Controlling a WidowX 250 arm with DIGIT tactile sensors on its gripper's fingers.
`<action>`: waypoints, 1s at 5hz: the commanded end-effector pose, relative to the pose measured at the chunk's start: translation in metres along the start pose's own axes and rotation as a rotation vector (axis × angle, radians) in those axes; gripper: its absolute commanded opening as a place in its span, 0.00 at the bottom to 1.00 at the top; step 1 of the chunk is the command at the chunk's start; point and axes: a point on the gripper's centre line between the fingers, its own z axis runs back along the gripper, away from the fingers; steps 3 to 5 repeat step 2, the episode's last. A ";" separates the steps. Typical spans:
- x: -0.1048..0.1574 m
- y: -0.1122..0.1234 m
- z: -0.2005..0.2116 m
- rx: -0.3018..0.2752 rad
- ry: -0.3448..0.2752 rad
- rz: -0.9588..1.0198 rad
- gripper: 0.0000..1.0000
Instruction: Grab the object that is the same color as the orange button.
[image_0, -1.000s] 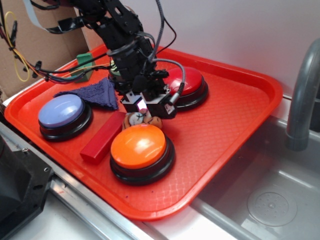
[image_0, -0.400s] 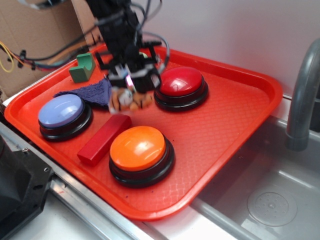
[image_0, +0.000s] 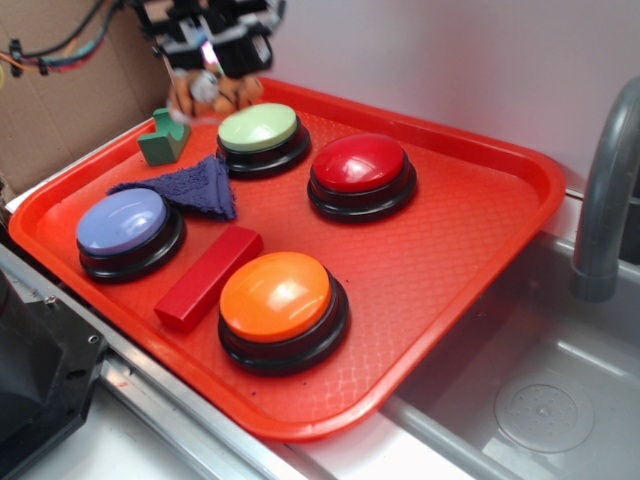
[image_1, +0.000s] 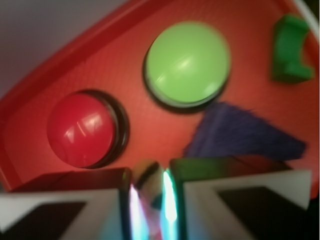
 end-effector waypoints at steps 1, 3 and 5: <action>0.022 0.033 0.066 -0.027 -0.111 -0.090 0.00; 0.019 0.035 0.066 -0.019 -0.132 -0.158 0.00; 0.019 0.035 0.066 -0.019 -0.132 -0.158 0.00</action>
